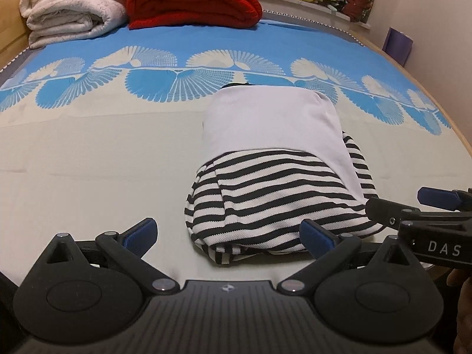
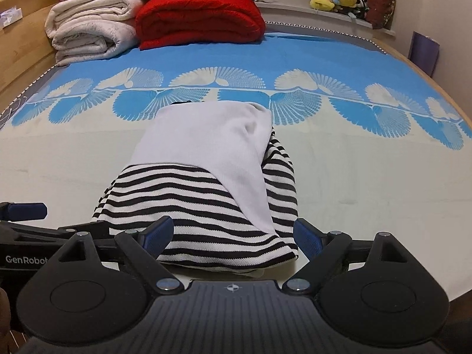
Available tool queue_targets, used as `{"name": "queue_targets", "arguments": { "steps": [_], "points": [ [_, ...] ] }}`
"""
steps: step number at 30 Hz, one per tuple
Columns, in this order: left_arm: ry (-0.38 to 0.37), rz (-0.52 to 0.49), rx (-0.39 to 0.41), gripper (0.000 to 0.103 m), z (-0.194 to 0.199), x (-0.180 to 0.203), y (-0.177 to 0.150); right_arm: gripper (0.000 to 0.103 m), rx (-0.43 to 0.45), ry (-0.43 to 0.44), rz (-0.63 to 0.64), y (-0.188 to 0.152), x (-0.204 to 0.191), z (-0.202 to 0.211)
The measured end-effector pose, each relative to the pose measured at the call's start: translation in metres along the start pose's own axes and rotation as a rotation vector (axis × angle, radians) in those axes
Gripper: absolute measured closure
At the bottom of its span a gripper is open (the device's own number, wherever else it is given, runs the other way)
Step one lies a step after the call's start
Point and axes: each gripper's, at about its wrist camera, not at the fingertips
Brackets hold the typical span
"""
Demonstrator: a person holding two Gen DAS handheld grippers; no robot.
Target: Fold small clothes
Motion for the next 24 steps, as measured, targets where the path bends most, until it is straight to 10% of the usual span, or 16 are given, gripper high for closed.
{"name": "queue_targets", "arguments": {
  "steps": [24],
  "points": [
    [-0.033, -0.005, -0.007, 0.001, -0.0016, 0.0016, 0.0012, 0.015, -0.022, -0.023, -0.004, -0.0009, 0.0014, -0.004]
  ]
}}
Point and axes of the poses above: each gripper's, at about its wrist camera, not at the fingertips, and z roughly against the way its jaws point, x to its right, y to its top, and after that the axes turned 9 degrees about y, right-handed
